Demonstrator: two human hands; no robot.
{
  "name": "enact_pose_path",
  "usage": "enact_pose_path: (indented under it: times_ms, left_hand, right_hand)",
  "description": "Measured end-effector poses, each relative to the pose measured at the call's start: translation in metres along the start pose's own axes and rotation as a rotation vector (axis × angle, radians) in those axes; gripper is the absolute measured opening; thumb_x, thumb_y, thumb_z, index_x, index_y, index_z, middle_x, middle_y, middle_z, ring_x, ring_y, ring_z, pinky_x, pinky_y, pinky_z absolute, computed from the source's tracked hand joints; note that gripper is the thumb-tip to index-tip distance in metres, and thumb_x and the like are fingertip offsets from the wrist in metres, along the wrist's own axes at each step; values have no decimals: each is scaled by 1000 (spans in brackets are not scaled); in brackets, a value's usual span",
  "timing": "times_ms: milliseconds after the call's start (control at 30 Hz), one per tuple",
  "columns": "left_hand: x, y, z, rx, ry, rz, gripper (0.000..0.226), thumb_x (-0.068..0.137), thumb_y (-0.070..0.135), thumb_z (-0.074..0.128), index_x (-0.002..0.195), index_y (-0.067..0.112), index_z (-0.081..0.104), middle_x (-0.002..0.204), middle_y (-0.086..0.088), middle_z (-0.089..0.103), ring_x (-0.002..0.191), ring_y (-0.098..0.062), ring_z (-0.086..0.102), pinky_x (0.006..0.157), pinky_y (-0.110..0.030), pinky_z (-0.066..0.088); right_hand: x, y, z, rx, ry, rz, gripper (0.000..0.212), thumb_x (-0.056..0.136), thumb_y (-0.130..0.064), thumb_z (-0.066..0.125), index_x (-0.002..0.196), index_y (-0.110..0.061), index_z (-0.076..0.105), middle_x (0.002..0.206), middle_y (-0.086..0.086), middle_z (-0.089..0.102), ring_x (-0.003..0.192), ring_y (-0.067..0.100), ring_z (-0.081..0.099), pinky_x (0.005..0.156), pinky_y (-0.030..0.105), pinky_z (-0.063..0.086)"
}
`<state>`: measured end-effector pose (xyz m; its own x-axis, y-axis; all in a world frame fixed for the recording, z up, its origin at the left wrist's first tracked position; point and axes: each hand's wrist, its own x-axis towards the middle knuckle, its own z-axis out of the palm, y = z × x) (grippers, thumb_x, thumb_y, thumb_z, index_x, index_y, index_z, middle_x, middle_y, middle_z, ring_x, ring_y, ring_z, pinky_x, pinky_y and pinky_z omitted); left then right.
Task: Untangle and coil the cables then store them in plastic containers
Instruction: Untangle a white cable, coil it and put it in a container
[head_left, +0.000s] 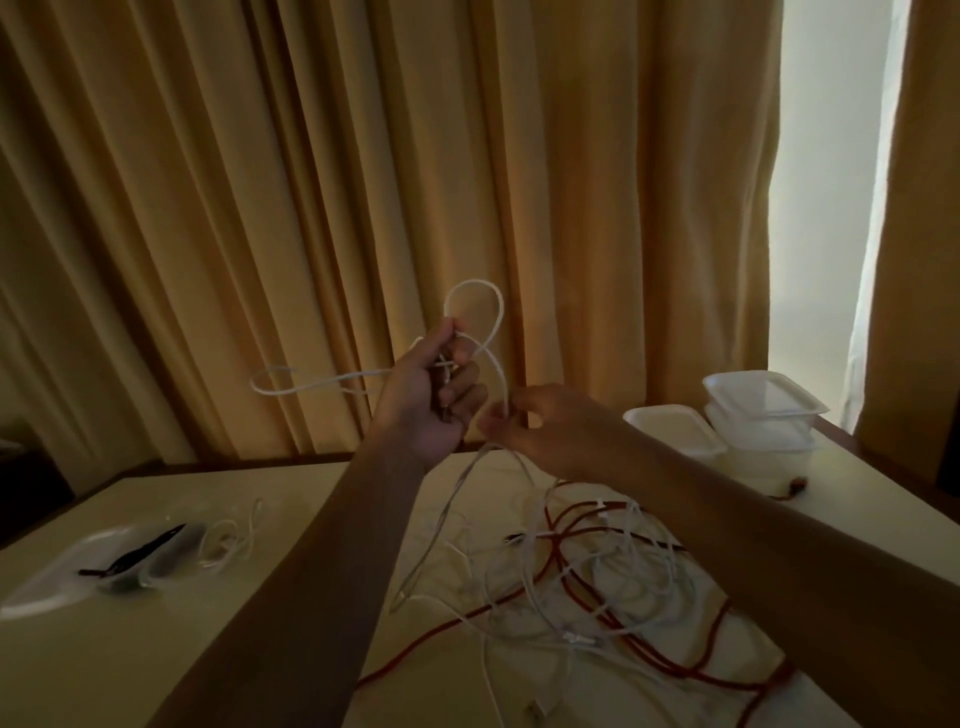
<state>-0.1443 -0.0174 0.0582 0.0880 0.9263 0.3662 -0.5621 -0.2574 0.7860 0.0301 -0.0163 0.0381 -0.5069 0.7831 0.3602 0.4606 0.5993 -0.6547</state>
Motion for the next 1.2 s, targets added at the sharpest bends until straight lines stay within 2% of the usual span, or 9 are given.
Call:
enact_pose_path:
  times_ms: [167,367,533,667,800,867,1000,1100,1200]
  left_hand:
    - [8,17,2,-130,7,69,22,108,24,46,93,15,60,70,4,46,40,-7,32,40,-22,30]
    - [6,39,1,-55,179,77,22,106,25,47,92,15,61,67,5,44,43,-6,28,43,-21,23]
    - [-9,12,-41,393,298,-434,14,96,20,65,90,7,66,68,2,48,37,-4,25,38,-18,21]
    - [-32,-22,-53,766,233,-735,47,74,25,89,109,7,63,86,-10,64,49,-10,47,46,-25,41]
    - [-53,-24,-28,1884,-41,-912,74,80,47,84,140,15,53,123,-3,63,98,-17,64,75,-30,55]
    - [-60,4,-6,2172,-338,-882,49,91,50,71,127,17,68,119,1,67,105,-16,64,89,-31,54]
    - [-84,71,58,1531,-307,-408,18,95,34,63,99,25,78,101,3,77,90,-14,73,79,-34,60]
    - [-69,67,91,1361,-40,353,28,98,36,60,126,36,66,133,21,62,122,-6,60,102,-39,50]
    - [-39,39,106,1604,-208,369,46,105,37,52,150,38,42,153,20,45,139,-3,44,116,-33,40]
  right_hand:
    - [-12,9,-6,-58,-322,13,15,96,-41,63,101,-29,71,88,-16,77,87,-2,68,84,29,52]
    - [-30,39,-40,210,-97,58,27,104,-29,52,90,-21,74,78,0,74,77,15,69,78,36,52]
    - [-45,62,-85,961,124,162,35,106,-36,45,88,-12,64,65,2,20,48,12,24,45,25,30]
    - [-43,65,-86,1062,206,187,32,105,-37,48,90,-14,67,61,-2,24,47,11,19,39,23,24]
    - [-43,53,-91,958,214,170,35,103,-28,41,100,-8,69,54,-5,30,44,10,20,40,24,19]
    - [-42,41,-96,861,165,136,37,104,-26,39,101,-7,70,55,-4,32,45,10,22,41,25,20]
    - [-37,9,-105,508,56,80,39,106,-35,46,99,-9,74,57,-4,39,50,13,27,48,28,23]
    - [-31,-19,-107,378,25,11,39,103,-38,51,91,-10,76,57,-6,46,52,14,31,50,29,24]
    - [-25,-42,-110,375,56,-41,38,101,-40,55,82,-14,75,54,-7,45,51,14,31,50,30,25]
